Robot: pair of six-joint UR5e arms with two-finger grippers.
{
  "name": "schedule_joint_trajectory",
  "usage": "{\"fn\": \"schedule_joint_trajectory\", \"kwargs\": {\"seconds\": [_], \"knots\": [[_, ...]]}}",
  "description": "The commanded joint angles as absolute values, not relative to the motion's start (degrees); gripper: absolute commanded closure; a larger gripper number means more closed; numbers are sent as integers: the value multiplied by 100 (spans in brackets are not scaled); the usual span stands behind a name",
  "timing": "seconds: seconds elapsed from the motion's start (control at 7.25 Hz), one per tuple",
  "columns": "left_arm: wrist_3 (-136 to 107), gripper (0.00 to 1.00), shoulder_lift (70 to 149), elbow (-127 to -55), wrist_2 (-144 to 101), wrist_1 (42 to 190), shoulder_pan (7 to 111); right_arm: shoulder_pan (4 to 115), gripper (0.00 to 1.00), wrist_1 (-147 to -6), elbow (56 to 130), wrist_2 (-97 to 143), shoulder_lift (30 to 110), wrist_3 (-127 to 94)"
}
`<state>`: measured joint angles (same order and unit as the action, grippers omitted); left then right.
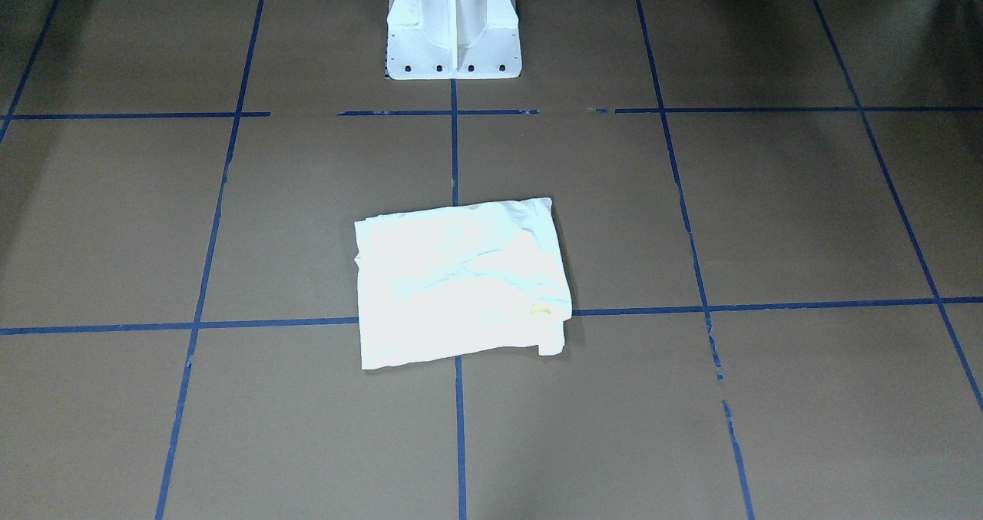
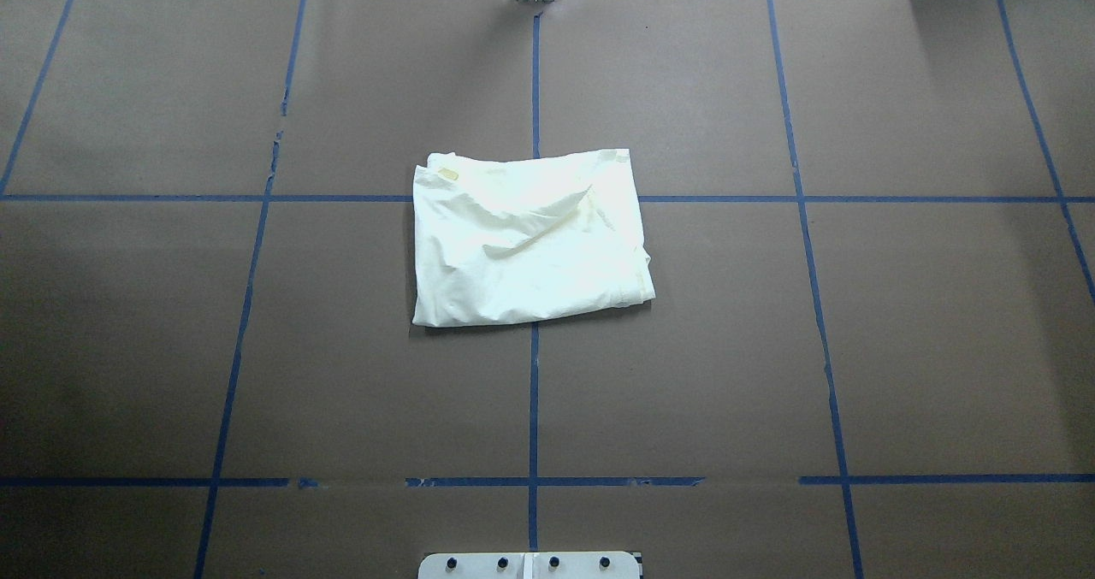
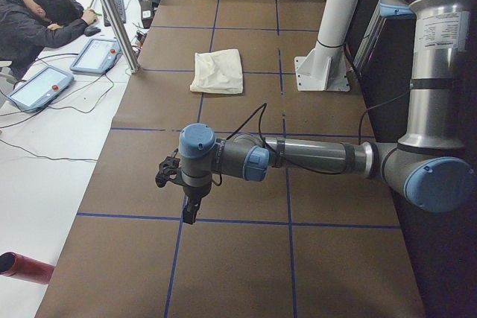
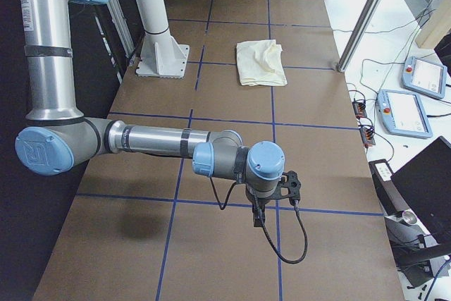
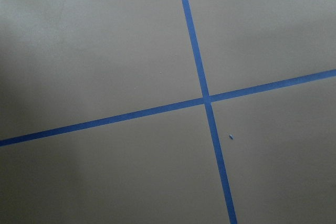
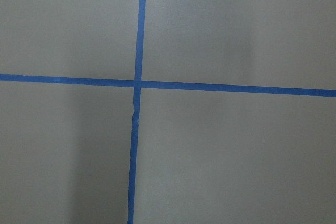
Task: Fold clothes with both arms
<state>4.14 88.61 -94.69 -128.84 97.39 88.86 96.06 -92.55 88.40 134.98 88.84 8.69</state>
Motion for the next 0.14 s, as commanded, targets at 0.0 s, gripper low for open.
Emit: {"fn": "schedule_joint_trajectory", "kwargs": {"seconds": [0.0], "knots": [[448,0,8851,-9527,-12885,9738,8894,9606,0,-9255,8833,13500,8868,870]]}}
